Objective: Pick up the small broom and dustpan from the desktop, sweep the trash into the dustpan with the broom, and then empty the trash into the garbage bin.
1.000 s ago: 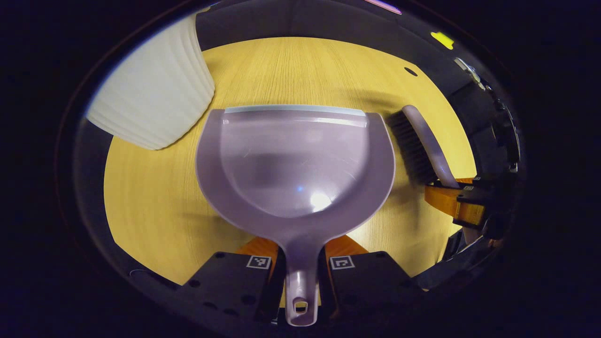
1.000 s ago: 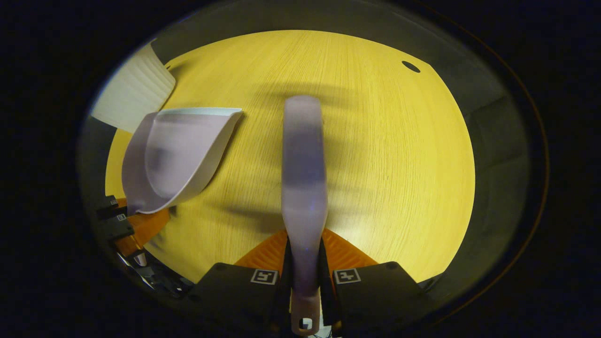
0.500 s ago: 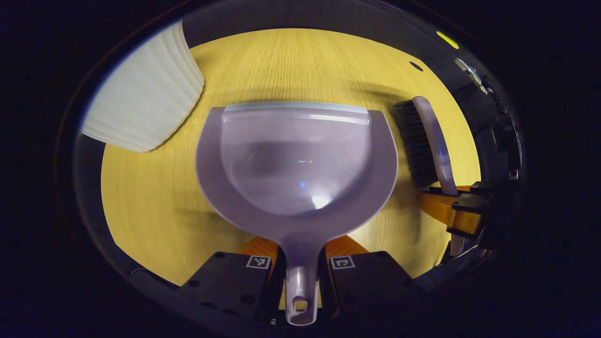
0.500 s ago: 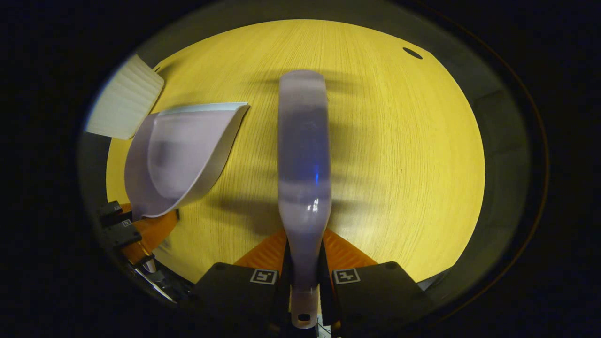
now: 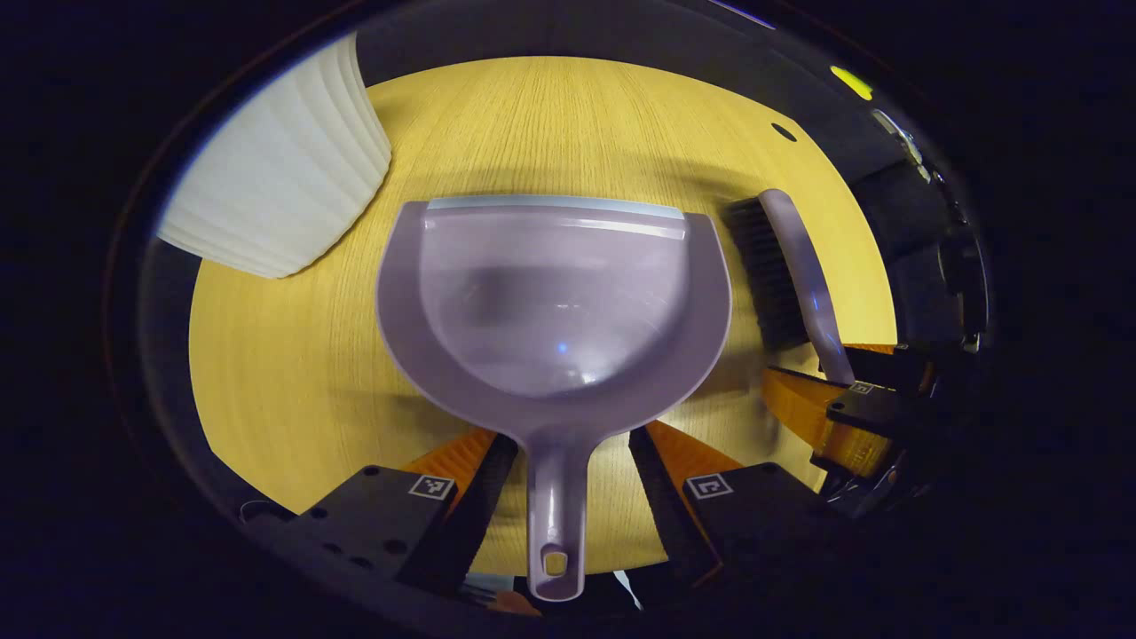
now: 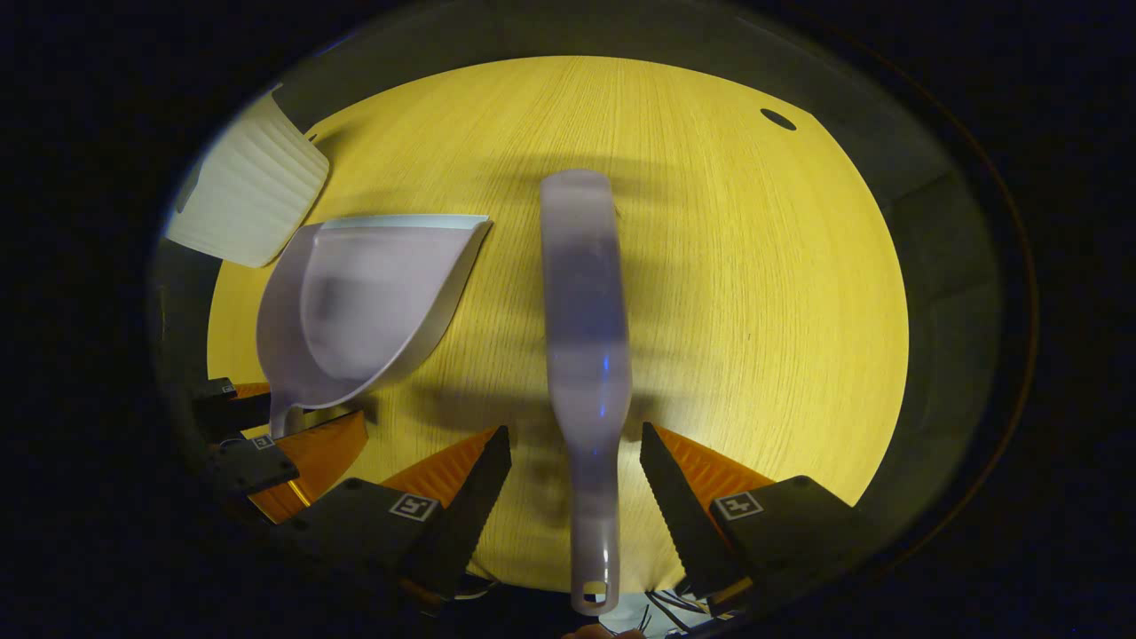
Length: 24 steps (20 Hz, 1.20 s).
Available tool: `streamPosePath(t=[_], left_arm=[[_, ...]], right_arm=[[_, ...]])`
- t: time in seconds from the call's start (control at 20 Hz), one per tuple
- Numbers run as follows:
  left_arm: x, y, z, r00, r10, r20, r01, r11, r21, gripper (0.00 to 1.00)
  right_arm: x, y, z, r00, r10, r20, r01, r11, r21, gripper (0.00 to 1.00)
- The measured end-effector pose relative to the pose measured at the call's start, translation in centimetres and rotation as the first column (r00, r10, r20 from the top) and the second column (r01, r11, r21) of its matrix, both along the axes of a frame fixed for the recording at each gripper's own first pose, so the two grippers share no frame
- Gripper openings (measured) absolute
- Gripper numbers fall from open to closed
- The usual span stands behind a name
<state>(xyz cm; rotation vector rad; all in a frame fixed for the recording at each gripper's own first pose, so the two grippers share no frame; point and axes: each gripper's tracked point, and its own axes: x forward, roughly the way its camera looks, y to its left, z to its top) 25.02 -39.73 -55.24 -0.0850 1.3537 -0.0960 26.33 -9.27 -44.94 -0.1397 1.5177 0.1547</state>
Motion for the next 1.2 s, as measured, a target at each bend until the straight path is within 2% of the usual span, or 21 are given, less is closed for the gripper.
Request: streamPosePath(t=[0.1,0.15,0.2,0.4,0.5,0.6,0.7,0.75,0.8,0.85,0.9,0.95,1.0,1.05,1.1,1.2], left_arm=[[-0.7,-0.1,1.4,1.0,0.009,0.028,-0.009,1.0,-0.009,0.77],[-1.1,-0.1,2.2,0.999,0.017,0.049,-0.016,1.0,-0.011,0.77],[-1.8,-0.2,3.1,0.997,0.026,0.073,-0.024,1.0,-0.019,0.79],[-4.7,-1.2,8.4,0.979,0.067,0.194,-0.048,0.993,-0.103,0.77],[-6.4,-1.4,11.8,0.957,0.086,0.278,-0.05,0.99,-0.134,0.77],[-8.0,-1.0,15.6,0.916,0.108,0.386,-0.053,0.987,-0.149,0.77],[-9.4,0.0,18.5,0.849,0.117,0.515,-0.05,0.989,-0.142,0.77],[-10.2,0.5,20.2,0.801,0.117,0.587,-0.051,0.991,-0.127,0.77],[-10.7,0.9,22.1,0.741,0.109,0.663,-0.044,0.993,-0.114,0.78],[-11.5,1.2,23.6,0.672,0.095,0.734,-0.035,0.995,-0.097,0.78],[-12.3,1.5,24.8,0.607,0.082,0.79,-0.038,0.997,-0.074,0.78],[-13.5,1.8,26.1,0.541,0.076,0.838,-0.04,0.997,-0.064,0.78],[-14.6,1.9,27.0,0.475,0.073,0.877,-0.041,0.997,-0.061,0.77],[-15.7,1.9,27.6,0.422,0.079,0.903,-0.039,0.997,-0.069,0.78],[-16.9,1.5,27.9,0.378,0.075,0.923,-0.018,0.997,-0.074,0.77],[-18.8,1.1,29.8,0.315,0.056,0.948,-0.001,0.998,-0.058,0.77]], right_arm=[[0.4,-0.3,1.3,0.999,0.002,0.038,-0.002,1.0,0.006,0.98],[0.4,-0.1,1.4,0.999,-0.004,0.052,0.003,1.0,0.022,0.92],[0.4,0.0,1.8,0.998,-0.015,0.069,0.012,0.999,0.042,0.98],[-0.3,0.0,7.3,0.983,-0.022,0.181,0.002,0.993,0.115,0.97],[-2.1,0.9,11.0,0.974,-0.05,0.222,0.01,0.984,0.175,0.96],[-3.2,1.4,15.2,0.953,-0.107,0.282,0.038,0.97,0.238,0.97],[-3.5,1.4,19.9,0.907,-0.151,0.393,0.043,0.962,0.27,0.97],[-3.8,1.6,22.4,0.871,-0.155,0.466,0.025,0.962,0.272,0.97],[-3.7,1.8,25.0,0.82,-0.143,0.555,-0.01,0.964,0.264,0.96],[-3.8,2.0,27.5,0.753,-0.126,0.646,-0.043,0.97,0.238,0.96],[-3.7,2.3,29.9,0.67,-0.116,0.733,-0.07,0.974,0.218,0.96],[-3.8,2.7,32.3,0.586,-0.114,0.802,-0.095,0.973,0.208,0.96],[-4.1,3.2,33.9,0.519,-0.121,0.846,-0.114,0.971,0.209,0.95],[-4.7,3.8,34.6,0.48,-0.144,0.866,-0.123,0.966,0.229,0.95],[-5.4,4.2,35.3,0.461,-0.172,0.871,-0.133,0.957,0.259,0.95],[-5.5,3.9,35.5,0.444,-0.197,0.874,-0.145,0.947,0.287,0.95]])
